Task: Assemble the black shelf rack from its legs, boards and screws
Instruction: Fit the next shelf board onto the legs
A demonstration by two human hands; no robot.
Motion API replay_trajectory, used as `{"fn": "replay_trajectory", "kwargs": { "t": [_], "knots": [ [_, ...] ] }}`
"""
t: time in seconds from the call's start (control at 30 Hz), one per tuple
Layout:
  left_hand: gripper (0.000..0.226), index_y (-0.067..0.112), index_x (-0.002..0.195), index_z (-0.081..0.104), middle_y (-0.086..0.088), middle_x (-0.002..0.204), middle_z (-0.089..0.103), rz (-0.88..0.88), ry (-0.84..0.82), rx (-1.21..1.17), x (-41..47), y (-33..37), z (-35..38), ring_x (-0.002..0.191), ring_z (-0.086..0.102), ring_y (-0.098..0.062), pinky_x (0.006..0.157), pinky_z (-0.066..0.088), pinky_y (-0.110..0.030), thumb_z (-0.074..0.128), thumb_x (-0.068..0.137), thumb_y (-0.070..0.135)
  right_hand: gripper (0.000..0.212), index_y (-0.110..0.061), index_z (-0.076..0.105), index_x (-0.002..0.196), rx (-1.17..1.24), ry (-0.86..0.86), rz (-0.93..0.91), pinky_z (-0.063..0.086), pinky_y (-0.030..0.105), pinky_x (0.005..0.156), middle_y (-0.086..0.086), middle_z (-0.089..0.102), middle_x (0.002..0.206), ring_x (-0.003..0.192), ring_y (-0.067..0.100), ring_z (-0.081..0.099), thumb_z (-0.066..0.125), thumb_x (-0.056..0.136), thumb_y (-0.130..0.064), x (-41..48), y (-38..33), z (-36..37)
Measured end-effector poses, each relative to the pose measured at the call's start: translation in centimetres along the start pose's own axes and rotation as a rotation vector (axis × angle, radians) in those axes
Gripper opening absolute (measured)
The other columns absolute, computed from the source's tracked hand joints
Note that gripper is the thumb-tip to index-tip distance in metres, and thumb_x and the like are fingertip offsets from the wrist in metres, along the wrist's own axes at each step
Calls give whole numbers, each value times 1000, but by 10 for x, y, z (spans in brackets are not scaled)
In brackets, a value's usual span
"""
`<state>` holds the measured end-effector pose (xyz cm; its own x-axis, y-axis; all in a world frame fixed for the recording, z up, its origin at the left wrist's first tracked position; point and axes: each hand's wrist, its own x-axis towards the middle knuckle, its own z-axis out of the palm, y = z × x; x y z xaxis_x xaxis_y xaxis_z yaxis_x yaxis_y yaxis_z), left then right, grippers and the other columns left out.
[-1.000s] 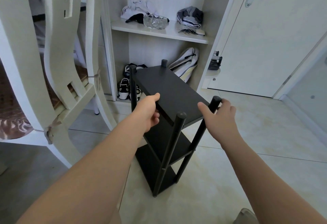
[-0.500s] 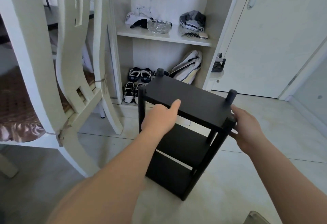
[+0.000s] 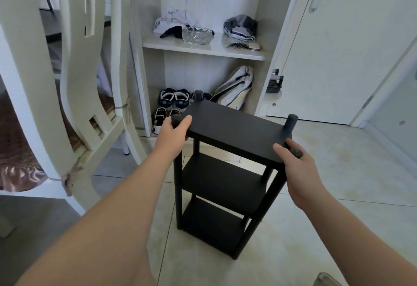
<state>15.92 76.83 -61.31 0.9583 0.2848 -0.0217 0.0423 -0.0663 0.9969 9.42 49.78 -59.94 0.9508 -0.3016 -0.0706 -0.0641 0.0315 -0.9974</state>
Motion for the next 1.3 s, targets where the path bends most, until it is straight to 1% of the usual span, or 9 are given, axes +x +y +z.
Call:
{"fn": "replay_trajectory", "kwargs": {
  "t": [0.1, 0.23, 0.37, 0.53, 0.73, 1.03, 1.13, 1.2, 1.3],
  "knots": [
    [9, 31, 94, 57, 2, 100, 64, -6, 56, -22, -2, 1, 7, 95, 62, -19, 85, 50, -35, 58, 92, 40, 59, -20, 48, 150, -18, 20, -17, 43, 22, 89, -4, 60, 132, 107, 4, 61, 69, 95, -16, 9, 1, -3],
    [10, 26, 85, 56, 4, 84, 60, -5, 101, -44, -7, -4, 15, 81, 57, -14, 68, 40, -28, 59, 92, 32, 58, -15, 50, 149, -22, 13, 0, 45, 29, 103, 0, 62, 136, 118, 17, 62, 68, 94, -7, 20, 2, -8],
    [10, 19, 93, 60, 1, 88, 62, -19, 122, -56, -8, -6, 17, 82, 57, -14, 66, 38, -27, 59, 93, 29, 57, -13, 51, 148, -20, 13, 5, 44, 33, 111, 0, 62, 136, 121, 18, 62, 68, 94, -5, 25, 3, -10],
    [13, 14, 97, 60, -2, 88, 62, -33, 146, -58, -8, -4, 20, 81, 57, -16, 65, 39, -27, 59, 93, 25, 57, -13, 51, 147, -4, 23, 11, 45, 30, 107, -1, 64, 133, 117, 17, 63, 68, 93, -5, 29, 2, -10],
    [7, 13, 92, 58, -3, 84, 57, -45, 157, -40, -14, 0, 23, 76, 54, -17, 63, 39, -28, 58, 94, 20, 56, -11, 53, 146, -21, 25, 27, 45, 36, 111, 0, 66, 130, 117, 20, 64, 68, 93, -3, 36, 3, -13],
    [10, 12, 97, 59, -5, 87, 58, -74, 197, -7, -16, 0, 26, 78, 55, -18, 61, 36, -28, 58, 96, 22, 57, -10, 51, 147, -38, 12, 32, 45, 29, 103, 0, 65, 130, 116, 19, 63, 68, 93, -4, 39, 1, -15],
    [20, 18, 100, 58, 2, 92, 60, -55, 131, 19, -19, -3, 20, 87, 56, -17, 71, 38, -30, 62, 94, 36, 55, -14, 53, 146, -52, -13, 28, 45, 33, 108, 1, 65, 131, 118, 21, 63, 68, 94, -7, 36, -1, -16],
    [41, 23, 113, 56, 7, 106, 60, -41, 13, 8, -19, -4, 12, 97, 54, -9, 85, 37, -32, 71, 86, 51, 45, -17, 59, 138, -54, -15, 12, 48, 34, 103, 1, 68, 125, 115, 20, 64, 68, 94, -11, 30, -3, -17],
    [66, 32, 125, 50, 15, 116, 59, -12, -145, 20, -20, -11, -2, 105, 53, -3, 89, 37, -28, 83, 72, 53, 41, -23, 57, 133, -206, 90, -97, 47, 33, 95, -11, 62, 116, 112, 14, 62, 69, 94, -24, 18, -7, -19]
  ]
}}
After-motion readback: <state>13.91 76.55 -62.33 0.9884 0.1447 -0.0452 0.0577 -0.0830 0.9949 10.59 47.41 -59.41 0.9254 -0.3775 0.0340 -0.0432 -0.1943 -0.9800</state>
